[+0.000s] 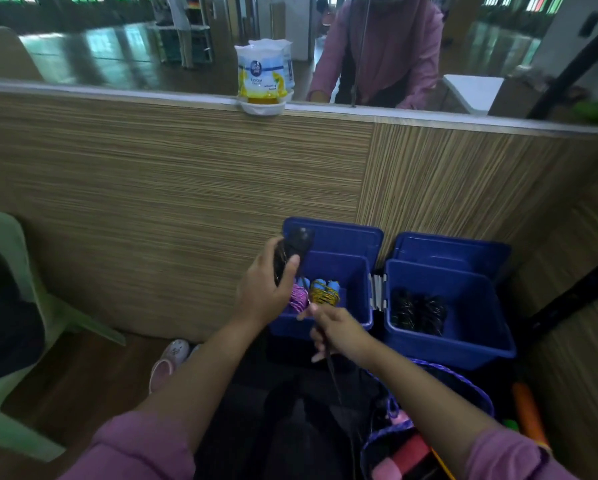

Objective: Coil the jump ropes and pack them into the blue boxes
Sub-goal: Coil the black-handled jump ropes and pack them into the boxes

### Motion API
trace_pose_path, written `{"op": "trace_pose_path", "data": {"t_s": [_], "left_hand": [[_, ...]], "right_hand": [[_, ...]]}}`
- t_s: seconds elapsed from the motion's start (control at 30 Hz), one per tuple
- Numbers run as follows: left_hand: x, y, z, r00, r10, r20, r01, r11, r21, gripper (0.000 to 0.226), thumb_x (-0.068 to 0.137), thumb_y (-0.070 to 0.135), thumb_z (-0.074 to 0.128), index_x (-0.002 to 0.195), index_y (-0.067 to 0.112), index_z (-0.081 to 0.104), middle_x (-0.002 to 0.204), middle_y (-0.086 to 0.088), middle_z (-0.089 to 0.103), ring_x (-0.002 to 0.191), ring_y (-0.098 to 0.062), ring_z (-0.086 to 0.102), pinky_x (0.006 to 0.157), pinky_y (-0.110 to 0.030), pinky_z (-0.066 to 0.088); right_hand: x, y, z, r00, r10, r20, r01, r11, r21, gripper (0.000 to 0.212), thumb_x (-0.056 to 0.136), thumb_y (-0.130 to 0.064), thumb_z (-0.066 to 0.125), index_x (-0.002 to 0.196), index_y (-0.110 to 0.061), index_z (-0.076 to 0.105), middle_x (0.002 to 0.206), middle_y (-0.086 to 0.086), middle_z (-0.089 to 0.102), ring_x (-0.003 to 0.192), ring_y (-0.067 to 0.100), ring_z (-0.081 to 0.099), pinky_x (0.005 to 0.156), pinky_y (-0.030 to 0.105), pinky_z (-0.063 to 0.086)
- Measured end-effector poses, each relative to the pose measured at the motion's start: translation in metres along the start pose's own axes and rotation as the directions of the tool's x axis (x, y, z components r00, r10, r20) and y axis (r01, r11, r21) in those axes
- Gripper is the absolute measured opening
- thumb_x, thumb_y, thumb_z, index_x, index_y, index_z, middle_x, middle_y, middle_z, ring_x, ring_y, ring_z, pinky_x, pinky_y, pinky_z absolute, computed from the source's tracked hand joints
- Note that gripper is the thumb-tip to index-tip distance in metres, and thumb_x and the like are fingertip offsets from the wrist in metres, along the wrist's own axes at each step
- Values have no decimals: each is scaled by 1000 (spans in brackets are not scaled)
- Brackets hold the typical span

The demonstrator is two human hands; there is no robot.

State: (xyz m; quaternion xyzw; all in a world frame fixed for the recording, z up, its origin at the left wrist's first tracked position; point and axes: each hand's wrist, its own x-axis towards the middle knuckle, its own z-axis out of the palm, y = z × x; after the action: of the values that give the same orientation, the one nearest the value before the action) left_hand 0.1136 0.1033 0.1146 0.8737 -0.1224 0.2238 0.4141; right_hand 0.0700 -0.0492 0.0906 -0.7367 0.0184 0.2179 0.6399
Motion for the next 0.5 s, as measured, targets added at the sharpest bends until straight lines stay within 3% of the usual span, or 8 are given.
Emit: {"op": "trace_pose_path", "data": {"t_s": [0.1,0.17,0.23,0.3,0.43,0.5], "left_hand": [[10,-2,2,989,-97,-109,109,988,108,57,88,58,35,125,18,49,111,-8,66,97,-30,63,75,-36,47],[15,-8,4,975,-177,-131,200,961,192,52,92,55,38,126,15,48,114,-11,63,99,-34,62,75,-39,47],[19,-13,4,945,-299,-136,325,912,252,47,96,51,40,120,12,47,109,-15,63,96,-37,62,72,-40,45],[18,-15,8,923,-375,-83,379,860,342,45,96,51,40,115,11,46,105,-17,62,94,-38,61,71,-38,42],[2,-22,20,929,-358,97,280,848,450,45,97,52,33,118,15,48,106,-18,63,96,-39,62,73,-40,45],[-7,-26,19,941,-265,211,154,890,428,39,100,45,27,116,18,51,106,-14,64,95,-37,62,75,-41,47]], "right_hand": [[-5,4,18,1000,26,10,-25,996,-89,34,103,-33,33,94,-9,54,48,0,39,38,8,43,46,26,52],[-9,6,22,998,-45,-35,30,939,-343,33,103,-30,33,97,-6,55,53,2,51,49,18,53,59,33,52],[-15,2,24,984,-177,-30,110,729,-676,31,103,-28,32,107,-5,52,84,14,64,79,33,60,68,38,42],[-24,-10,29,965,-249,83,204,512,-834,30,103,-25,31,114,-1,46,105,24,62,95,41,57,68,37,30],[-32,-42,23,936,-293,196,291,332,-897,29,102,-28,33,106,-4,47,106,23,62,95,40,57,69,38,37],[-27,-53,5,945,-273,181,276,366,-889,26,101,-30,35,103,-8,50,104,17,61,95,36,57,70,35,37]]}}
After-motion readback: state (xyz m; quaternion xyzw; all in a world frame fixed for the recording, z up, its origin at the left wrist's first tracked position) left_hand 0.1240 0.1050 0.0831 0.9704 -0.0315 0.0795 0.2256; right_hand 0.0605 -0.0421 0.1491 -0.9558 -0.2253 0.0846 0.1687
